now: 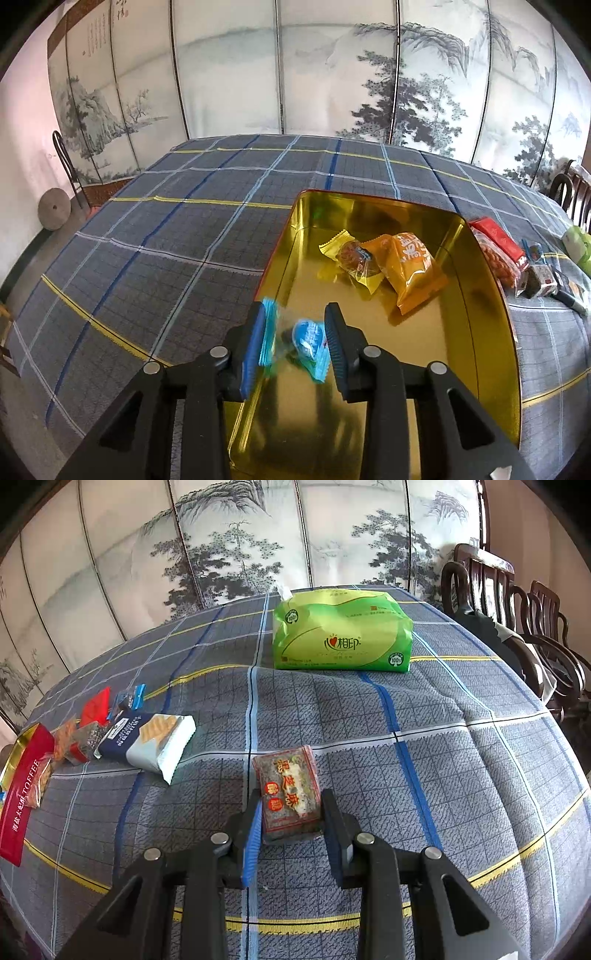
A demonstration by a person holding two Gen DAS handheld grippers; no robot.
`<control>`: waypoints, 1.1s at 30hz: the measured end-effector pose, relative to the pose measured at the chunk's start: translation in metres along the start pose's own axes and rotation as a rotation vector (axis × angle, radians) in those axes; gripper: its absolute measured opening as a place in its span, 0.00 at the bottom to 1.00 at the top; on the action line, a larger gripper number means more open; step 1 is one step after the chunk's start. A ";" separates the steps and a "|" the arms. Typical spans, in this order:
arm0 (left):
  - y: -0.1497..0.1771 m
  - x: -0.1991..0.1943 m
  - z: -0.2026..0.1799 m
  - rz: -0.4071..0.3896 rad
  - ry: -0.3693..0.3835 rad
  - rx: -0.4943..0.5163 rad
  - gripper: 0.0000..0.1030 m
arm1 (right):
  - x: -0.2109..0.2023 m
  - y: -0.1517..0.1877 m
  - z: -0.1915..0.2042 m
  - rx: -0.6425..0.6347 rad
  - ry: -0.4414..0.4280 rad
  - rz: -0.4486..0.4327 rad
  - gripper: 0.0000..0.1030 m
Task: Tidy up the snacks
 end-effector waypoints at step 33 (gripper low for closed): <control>0.015 -0.015 0.083 -0.088 0.024 -0.271 0.77 | -0.073 0.002 0.157 -0.207 -0.308 -0.094 0.29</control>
Point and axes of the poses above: each gripper's, at about its wrist camera, not at the fingertips, and x roughly the way its jaws point, z to its left, y to its underside, the point moved 6 cm from there along x, roughly the way its jaws point, and after that the axes turned 11 degrees about x, right-handed, at the moved point
